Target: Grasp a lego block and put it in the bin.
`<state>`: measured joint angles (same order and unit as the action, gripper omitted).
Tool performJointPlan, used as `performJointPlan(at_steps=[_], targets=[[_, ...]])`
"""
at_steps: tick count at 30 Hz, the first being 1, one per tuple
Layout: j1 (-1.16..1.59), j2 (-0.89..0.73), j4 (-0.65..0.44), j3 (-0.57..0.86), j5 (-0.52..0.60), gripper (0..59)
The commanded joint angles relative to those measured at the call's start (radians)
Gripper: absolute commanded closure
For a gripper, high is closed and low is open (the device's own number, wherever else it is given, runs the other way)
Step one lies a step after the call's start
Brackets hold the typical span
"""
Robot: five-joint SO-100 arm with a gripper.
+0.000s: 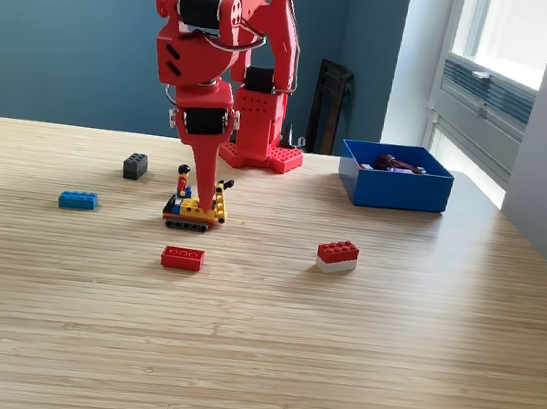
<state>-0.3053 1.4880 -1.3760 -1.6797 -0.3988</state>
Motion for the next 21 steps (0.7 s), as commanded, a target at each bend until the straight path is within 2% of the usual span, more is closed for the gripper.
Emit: performJointPlan(at_steps=[1,9,15,17,19,21], targets=[[-0.014,0.075,0.055,-0.02,-0.012,22.3],[-0.025,0.074,0.183,-0.135,-0.035,22.0],[-0.048,0.074,0.291,-0.225,-0.043,25.3],[-0.057,0.074,0.31,-0.235,-0.041,31.6],[-0.064,0.074,0.313,-0.235,-0.038,42.3],[-0.072,0.074,0.318,-0.232,-0.031,50.0]])
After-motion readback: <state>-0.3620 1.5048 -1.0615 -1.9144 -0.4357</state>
